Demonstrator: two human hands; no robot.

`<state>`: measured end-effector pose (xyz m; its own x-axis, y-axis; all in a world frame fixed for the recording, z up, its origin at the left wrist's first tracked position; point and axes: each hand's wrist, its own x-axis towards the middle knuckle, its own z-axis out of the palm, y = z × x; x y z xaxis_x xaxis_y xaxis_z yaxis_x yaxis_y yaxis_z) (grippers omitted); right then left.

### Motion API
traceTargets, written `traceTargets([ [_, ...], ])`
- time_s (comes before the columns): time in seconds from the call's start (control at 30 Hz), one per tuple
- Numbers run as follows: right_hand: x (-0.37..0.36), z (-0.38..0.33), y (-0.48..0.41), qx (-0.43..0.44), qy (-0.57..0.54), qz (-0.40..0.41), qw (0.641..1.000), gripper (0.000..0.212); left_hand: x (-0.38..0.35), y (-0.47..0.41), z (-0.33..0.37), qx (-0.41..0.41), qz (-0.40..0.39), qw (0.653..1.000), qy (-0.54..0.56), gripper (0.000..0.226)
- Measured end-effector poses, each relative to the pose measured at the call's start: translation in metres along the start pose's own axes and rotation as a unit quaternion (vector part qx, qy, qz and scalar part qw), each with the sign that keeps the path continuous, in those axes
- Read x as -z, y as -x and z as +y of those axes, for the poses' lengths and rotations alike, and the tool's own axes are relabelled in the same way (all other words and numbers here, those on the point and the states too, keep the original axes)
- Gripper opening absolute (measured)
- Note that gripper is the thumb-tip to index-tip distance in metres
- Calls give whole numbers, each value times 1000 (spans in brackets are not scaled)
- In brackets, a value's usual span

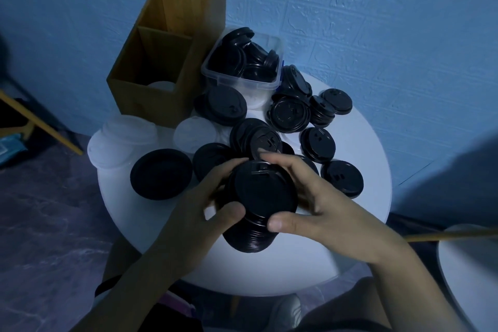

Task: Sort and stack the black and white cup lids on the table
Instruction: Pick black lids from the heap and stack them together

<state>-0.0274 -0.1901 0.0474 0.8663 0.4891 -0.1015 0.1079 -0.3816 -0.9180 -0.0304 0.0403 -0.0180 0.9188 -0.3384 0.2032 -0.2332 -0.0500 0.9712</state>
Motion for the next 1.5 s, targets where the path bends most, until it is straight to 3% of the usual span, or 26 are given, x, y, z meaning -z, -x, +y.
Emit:
traceTargets([
  [0.1,5,3,0,-5,-18,-35,999,80,0,1,1,-7,-8,1000,9,69],
  [0.47,-1,10,-3,4,-14,15,1000,79,-1,2,1,-19,-14,1000,-7,66],
  [0.63,-2,8,-6,3,-6,24,1000,78,1,4,2,-13,-30,999,-15,54],
  [0.9,8,5,-8,2,-21,-11,1000,76,2,-4,-3,-15,-23,999,-44,72],
  [1.0,24,0,-16,8,-42,-45,998,59,2,-5,-7,-21,-10,998,-52,73],
  [1.17,42,-11,-64,7,-34,130,991,25,2,-7,-8,-17,0,998,-58,74],
  [1.23,42,-15,-90,27,32,191,981,17,1,-7,-9,-17,3,998,-62,74],
  [1.3,40,-19,-116,41,173,230,957,17,1,-7,-10,-14,6,998,-62,76],
  [1.37,35,-24,-139,26,301,219,928,32,1,-7,-10,-15,9,997,-69,76],
  [1.5,23,-26,-173,-16,408,166,897,66,2,-7,-9,-15,8,997,-78,78],
])
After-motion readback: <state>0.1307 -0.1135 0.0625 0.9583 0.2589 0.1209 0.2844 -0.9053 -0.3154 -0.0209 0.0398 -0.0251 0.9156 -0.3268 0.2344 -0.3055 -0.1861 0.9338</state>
